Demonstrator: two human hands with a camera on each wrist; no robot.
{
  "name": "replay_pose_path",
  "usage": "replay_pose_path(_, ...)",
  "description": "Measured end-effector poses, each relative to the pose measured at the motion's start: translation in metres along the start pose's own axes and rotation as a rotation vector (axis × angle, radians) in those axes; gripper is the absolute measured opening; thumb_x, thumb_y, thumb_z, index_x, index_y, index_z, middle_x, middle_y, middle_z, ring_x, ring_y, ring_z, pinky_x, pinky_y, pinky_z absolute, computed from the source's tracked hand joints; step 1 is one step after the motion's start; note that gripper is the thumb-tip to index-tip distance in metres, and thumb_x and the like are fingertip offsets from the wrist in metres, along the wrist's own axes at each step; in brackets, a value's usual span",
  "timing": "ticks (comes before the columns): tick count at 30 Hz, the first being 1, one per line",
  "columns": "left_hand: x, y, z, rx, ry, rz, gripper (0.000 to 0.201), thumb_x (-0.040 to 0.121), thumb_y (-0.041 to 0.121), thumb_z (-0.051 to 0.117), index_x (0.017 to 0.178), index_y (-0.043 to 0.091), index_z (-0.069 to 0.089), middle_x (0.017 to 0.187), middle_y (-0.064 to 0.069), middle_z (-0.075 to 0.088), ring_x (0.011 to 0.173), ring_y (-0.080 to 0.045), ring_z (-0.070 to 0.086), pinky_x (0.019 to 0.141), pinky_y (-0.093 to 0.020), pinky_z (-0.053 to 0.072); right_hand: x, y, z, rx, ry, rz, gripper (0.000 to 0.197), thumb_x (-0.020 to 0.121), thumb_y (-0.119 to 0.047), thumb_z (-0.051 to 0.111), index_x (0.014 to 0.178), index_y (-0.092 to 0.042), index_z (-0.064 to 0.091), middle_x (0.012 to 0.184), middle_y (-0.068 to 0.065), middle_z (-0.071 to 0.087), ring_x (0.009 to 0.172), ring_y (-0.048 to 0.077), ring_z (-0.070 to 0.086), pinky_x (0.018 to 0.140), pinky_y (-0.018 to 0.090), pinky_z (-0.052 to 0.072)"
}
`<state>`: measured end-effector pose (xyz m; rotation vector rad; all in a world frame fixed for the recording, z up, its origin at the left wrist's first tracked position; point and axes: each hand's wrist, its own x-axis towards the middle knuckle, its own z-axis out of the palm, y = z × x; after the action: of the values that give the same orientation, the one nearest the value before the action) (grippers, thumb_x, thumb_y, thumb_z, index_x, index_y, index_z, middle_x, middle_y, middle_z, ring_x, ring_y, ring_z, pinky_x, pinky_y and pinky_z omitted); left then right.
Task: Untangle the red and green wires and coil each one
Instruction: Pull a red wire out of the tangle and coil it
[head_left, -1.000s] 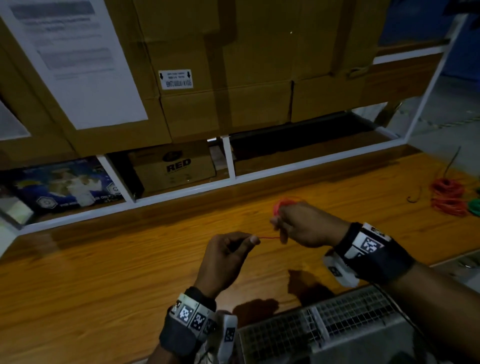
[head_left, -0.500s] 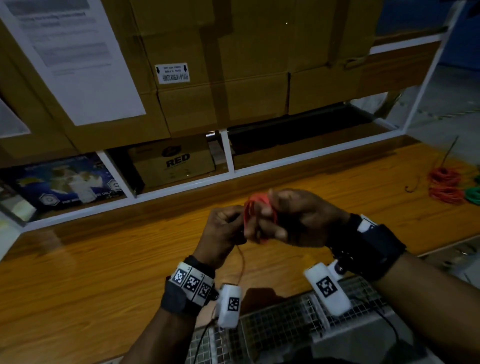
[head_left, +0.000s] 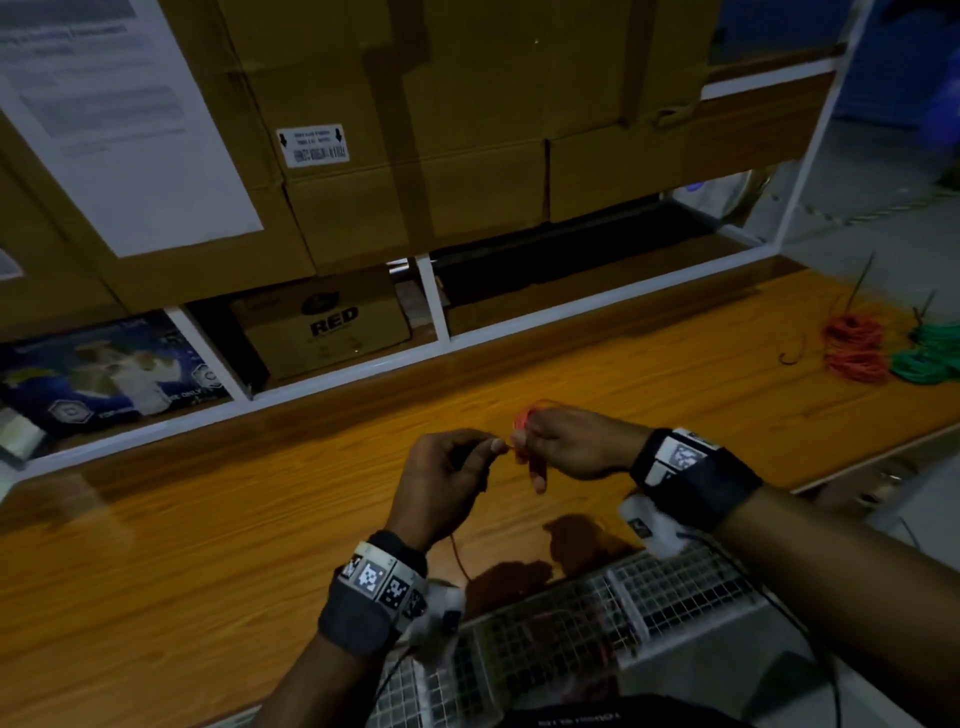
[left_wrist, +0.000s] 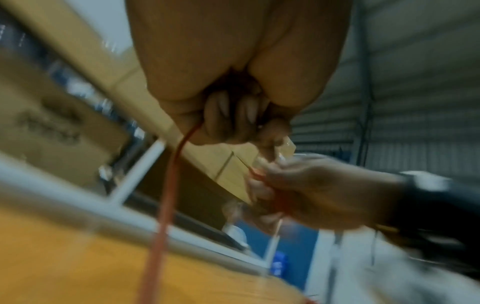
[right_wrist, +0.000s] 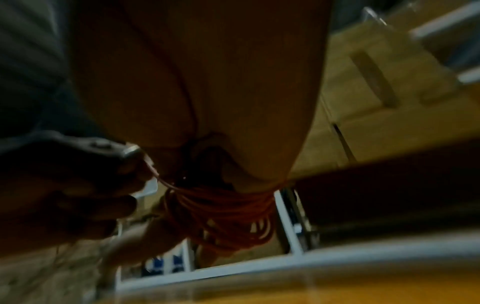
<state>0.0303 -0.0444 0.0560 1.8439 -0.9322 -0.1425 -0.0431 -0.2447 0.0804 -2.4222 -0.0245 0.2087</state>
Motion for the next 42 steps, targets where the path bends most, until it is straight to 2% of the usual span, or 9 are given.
replay_pose_path(5, -0.002, -0.003, -0.023, -0.135, 0.01, 0.051, 0.017, 0.089, 0.026, 0.073, 0.088, 0.011, 0.081, 0.07, 0.001, 0.074, 0.06, -0.015, 0.066, 0.058, -0.028, 0.049, -0.026, -0.014, 0.004, 0.567, -0.282, -0.014, 0.047, 0.111, -0.035, 0.034, 0.093, -0.002, 0.063, 0.074, 0.012, 0.063, 0.109, 0.035, 0.066, 0.083, 0.035, 0.044)
replay_pose_path(11, -0.001, 0.004, -0.013, -0.525, -0.024, -0.044, 0.028, 0.086, 0.031, 0.075, 0.085, 0.004, 0.078, 0.063, -0.023, 0.063, 0.046, -0.033, 0.046, 0.045, -0.031, 0.032, -0.029, -0.03, 0.008, 1.053, -0.566, -0.292, 0.034, 0.106, -0.03, 0.04, 0.1, -0.005, 0.061, 0.079, 0.011, 0.065, 0.103, 0.04, 0.059, 0.107, 0.065, 0.033)
replay_pose_path(15, -0.002, 0.006, 0.002, -0.62, -0.013, -0.077, 0.034, 0.097, 0.037, 0.065, 0.08, 0.008, 0.071, 0.054, -0.012, 0.054, 0.042, -0.029, 0.042, 0.042, -0.034, 0.032, -0.026, -0.045, -0.002, 1.321, -0.242, -0.336, 0.035, 0.103, -0.041, 0.044, 0.098, -0.01, 0.06, 0.077, 0.005, 0.063, 0.089, 0.031, 0.057, 0.093, 0.046, 0.042)
replay_pose_path(19, -0.01, 0.006, 0.018, -0.52, -0.024, -0.162, 0.029, 0.101, 0.025, 0.058, 0.101, 0.003, 0.076, 0.051, 0.002, 0.041, 0.043, -0.012, 0.028, 0.047, -0.025, 0.025, -0.016, -0.046, -0.026, 1.626, 0.227, -0.339, 0.036, 0.109, -0.036, 0.032, 0.101, -0.01, 0.055, 0.085, 0.005, 0.069, 0.118, 0.028, 0.061, 0.119, 0.045, 0.037)
replay_pose_path(24, -0.014, 0.011, 0.025, -0.182, -0.272, -0.043, 0.025, 0.105, 0.033, 0.057, 0.124, 0.022, 0.069, 0.055, 0.008, 0.051, 0.048, -0.017, 0.045, 0.051, -0.034, 0.035, 0.005, -0.024, -0.011, 0.497, 0.82, -0.15, 0.036, 0.112, -0.032, 0.029, 0.094, -0.02, 0.059, 0.086, -0.002, 0.075, 0.098, 0.01, 0.071, 0.098, 0.036, 0.05)
replay_pose_path(29, -0.005, 0.012, -0.004, 0.19, -0.155, 0.061, 0.021, 0.101, 0.039, 0.063, 0.109, 0.027, 0.078, 0.064, 0.017, 0.065, 0.056, -0.005, 0.062, 0.054, -0.029, 0.046, -0.002, -0.01, -0.006, -0.033, 0.234, 0.0, 0.045, 0.11, -0.039, 0.036, 0.082, -0.021, 0.067, 0.08, -0.003, 0.074, 0.077, 0.007, 0.065, 0.086, 0.043, 0.053)
replay_pose_path(34, 0.005, 0.006, -0.039, -0.038, -0.139, 0.052, 0.029, 0.081, 0.037, 0.081, 0.101, 0.017, 0.077, 0.077, 0.0, 0.077, 0.071, -0.017, 0.075, 0.066, -0.045, 0.061, -0.022, -0.017, -0.002, 0.51, -0.291, -0.022, 0.057, 0.11, -0.039, 0.035, 0.095, 0.004, 0.068, 0.084, 0.018, 0.07, 0.089, 0.027, 0.068, 0.074, 0.026, 0.046)
replay_pose_path(39, 0.019, 0.011, -0.041, -0.336, -0.086, 0.017, 0.024, 0.072, 0.017, 0.084, 0.093, 0.006, 0.079, 0.082, -0.006, 0.078, 0.076, -0.025, 0.074, 0.068, -0.038, 0.06, -0.02, -0.023, 0.003, 0.922, -0.494, -0.164, 0.043, 0.109, -0.033, 0.034, 0.104, -0.001, 0.062, 0.08, 0.017, 0.063, 0.109, 0.039, 0.063, 0.101, 0.067, 0.033)
replay_pose_path(42, 0.023, 0.007, -0.032, -0.426, -0.066, 0.007, 0.015, 0.079, 0.018, 0.079, 0.089, 0.007, 0.081, 0.08, -0.014, 0.076, 0.067, -0.035, 0.065, 0.055, -0.04, 0.052, -0.021, -0.031, 0.0, 1.116, -0.502, -0.263, 0.038, 0.109, -0.028, 0.029, 0.103, -0.004, 0.059, 0.08, 0.012, 0.065, 0.105, 0.037, 0.062, 0.106, 0.064, 0.034)
